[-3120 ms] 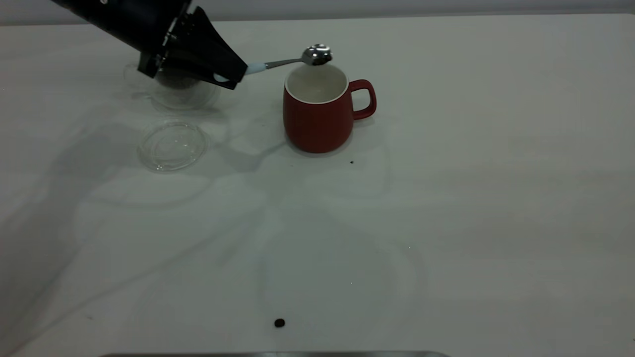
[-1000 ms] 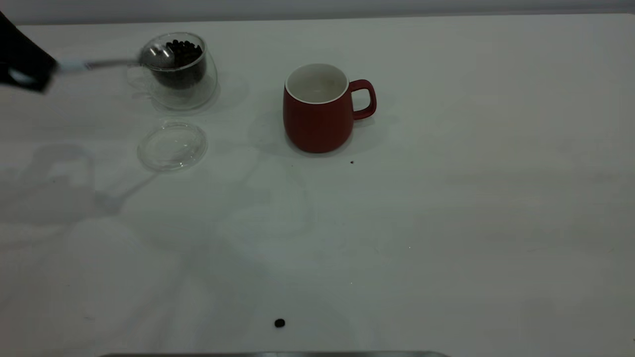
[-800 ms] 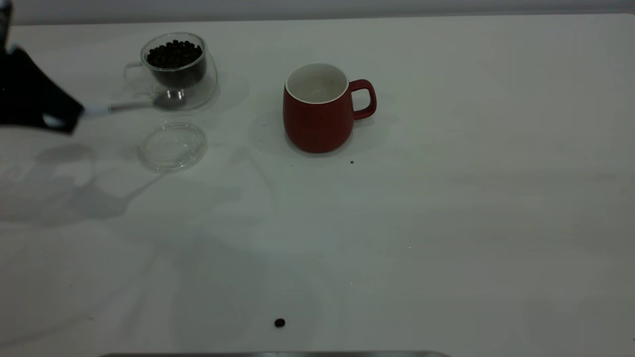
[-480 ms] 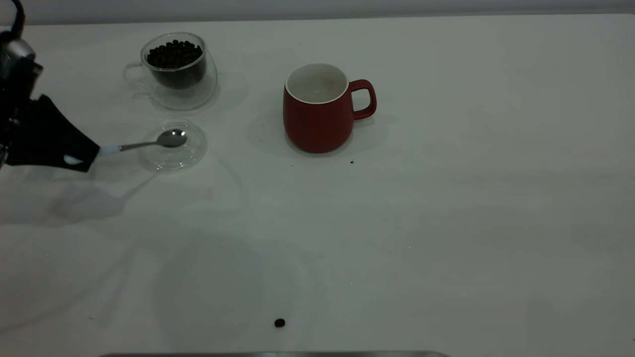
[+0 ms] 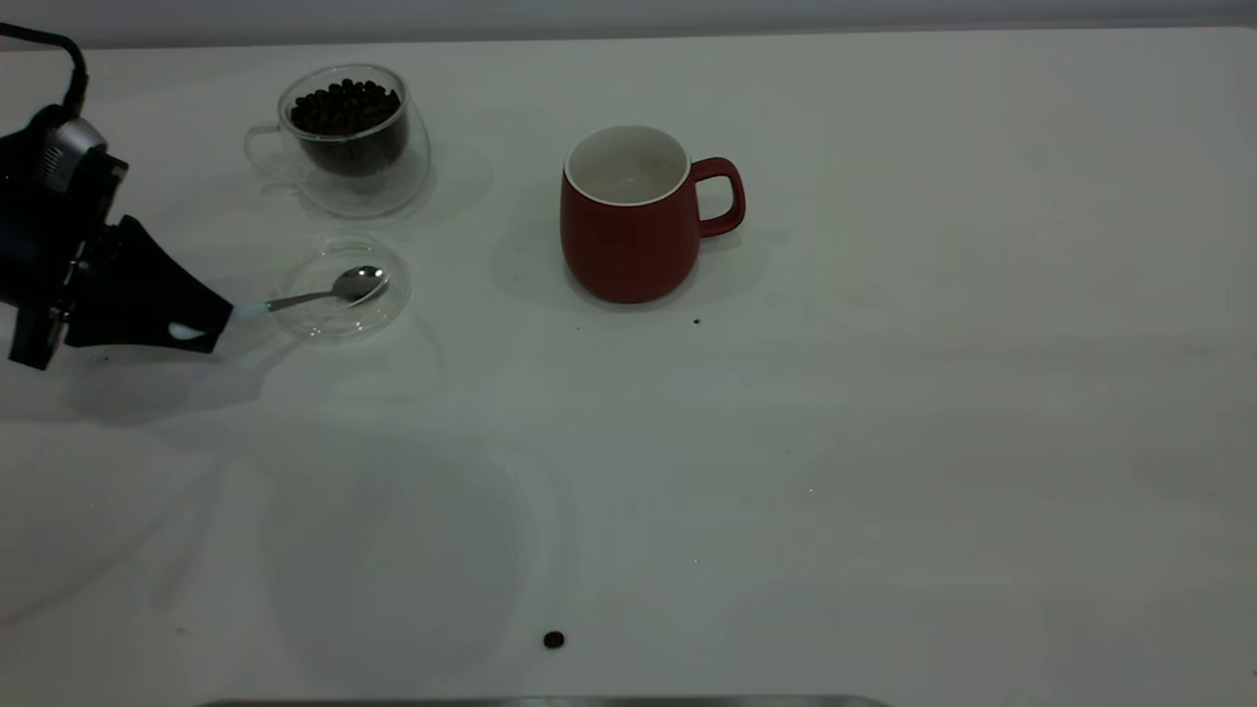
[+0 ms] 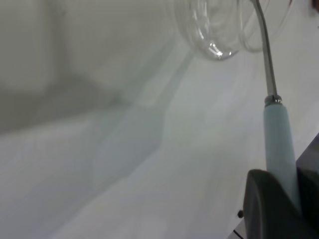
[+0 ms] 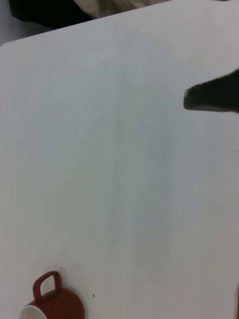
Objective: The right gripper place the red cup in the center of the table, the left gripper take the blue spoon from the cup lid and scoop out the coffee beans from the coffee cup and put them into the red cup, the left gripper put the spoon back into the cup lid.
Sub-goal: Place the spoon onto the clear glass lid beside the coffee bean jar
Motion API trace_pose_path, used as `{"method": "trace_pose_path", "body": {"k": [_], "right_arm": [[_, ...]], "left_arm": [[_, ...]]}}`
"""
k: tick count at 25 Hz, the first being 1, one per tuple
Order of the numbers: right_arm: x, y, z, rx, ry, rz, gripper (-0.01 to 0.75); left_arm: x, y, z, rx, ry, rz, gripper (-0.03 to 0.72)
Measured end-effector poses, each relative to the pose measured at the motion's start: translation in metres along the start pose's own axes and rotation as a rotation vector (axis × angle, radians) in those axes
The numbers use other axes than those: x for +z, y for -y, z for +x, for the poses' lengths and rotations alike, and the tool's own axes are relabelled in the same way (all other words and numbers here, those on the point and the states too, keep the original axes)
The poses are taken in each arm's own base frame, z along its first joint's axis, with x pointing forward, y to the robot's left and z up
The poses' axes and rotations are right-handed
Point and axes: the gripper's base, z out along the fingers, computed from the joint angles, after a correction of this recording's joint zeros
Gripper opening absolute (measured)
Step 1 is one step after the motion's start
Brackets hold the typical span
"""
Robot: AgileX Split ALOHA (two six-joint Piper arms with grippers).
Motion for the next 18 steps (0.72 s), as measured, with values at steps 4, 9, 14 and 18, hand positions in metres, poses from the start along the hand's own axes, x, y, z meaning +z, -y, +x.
{"method": "trace_pose_path", "body": {"k": [4, 9, 14, 18], "right_arm": [[0.0, 0.0, 0.0, 0.0, 0.0, 0.0, 0.478], [0.0, 0.0, 0.0, 0.0, 0.0, 0.0, 0.478], [0.0, 0.0, 0.0, 0.0, 0.0, 0.0, 0.478], [0.0, 0.0, 0.0, 0.0, 0.0, 0.0, 0.478]], "left_arm": [[0.0033, -0.0035, -0.0075, -0.006, 0.014, 0.032, 0.124], [0.0059, -0.0059, -0.0091, -0.012, 0.017, 0.046, 0.124], [0.0074, -0.0073, -0.0086, -0.007, 0.013, 0.049, 0.124], [0.0074, -0.0075, -0.0087, 0.002, 0.013, 0.048, 0.124]]}}
